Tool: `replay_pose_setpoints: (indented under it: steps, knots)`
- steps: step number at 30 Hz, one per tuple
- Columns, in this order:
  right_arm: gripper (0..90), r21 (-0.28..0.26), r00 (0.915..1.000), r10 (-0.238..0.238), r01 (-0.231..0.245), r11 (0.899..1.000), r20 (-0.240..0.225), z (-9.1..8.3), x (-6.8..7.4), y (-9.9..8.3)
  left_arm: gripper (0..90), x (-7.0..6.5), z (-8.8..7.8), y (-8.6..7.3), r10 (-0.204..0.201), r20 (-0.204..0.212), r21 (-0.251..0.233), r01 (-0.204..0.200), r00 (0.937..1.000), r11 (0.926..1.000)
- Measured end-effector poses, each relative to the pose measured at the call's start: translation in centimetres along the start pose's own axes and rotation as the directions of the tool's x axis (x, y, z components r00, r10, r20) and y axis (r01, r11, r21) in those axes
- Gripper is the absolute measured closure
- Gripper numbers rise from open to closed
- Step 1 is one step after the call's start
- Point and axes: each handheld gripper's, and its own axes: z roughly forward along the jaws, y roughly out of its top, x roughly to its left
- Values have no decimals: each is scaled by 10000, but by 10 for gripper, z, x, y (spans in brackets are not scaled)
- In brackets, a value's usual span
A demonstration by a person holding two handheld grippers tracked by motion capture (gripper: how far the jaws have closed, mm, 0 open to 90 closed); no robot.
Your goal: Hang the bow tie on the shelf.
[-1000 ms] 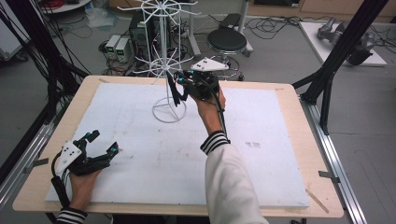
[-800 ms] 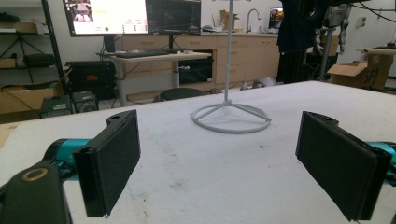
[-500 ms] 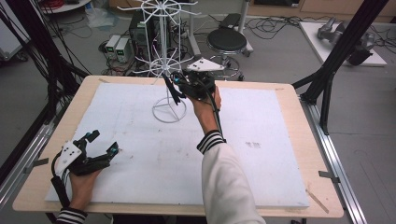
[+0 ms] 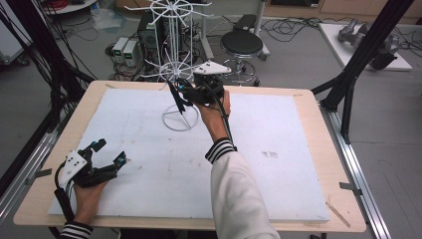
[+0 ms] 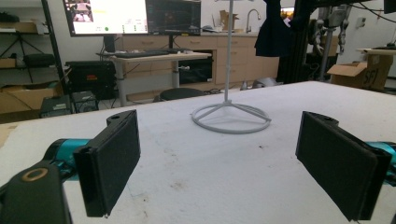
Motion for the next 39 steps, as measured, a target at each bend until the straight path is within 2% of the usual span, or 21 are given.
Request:
replay_pose_setpoints:
  steps: [2, 8, 12, 18, 28, 33, 39]
  knots:
    - [365, -11, 10000, 46, -46, 10000, 22, 0, 0, 0, 142, 0, 0, 0, -11, 4, 1, 11, 10000, 10000]
    - [246, 127, 9994, -183, 180, 9998, 299, 3, 1, -1, 142, 0, 0, 0, -18, 2, 3, 18, 10000, 10000]
    - [236, 114, 9989, -329, 325, 9994, 336, 4, 3, 0, 142, 0, 0, 0, -9, 1, 5, 9, 10000, 10000]
    - [206, 126, 9986, -256, 250, 9996, 469, 3, 3, 0, 142, 0, 0, 0, -13, 3, 5, 13, 10000, 10000]
    - [166, 419, 9960, -651, 626, 9972, 609, 4, 5, 0, 142, 0, 0, 0, -15, 1, 2, 15, 10000, 10000]
    - [153, 606, 9927, -1028, 990, 9932, 627, 4, 8, 0, 142, 0, 0, 0, -26, 5, -3, 26, 10000, 10000]
    - [138, 650, 9913, -1218, 1185, 9908, 494, 4, 12, 1, 142, 0, 0, 0, -21, 4, -7, 21, 10000, 10000]
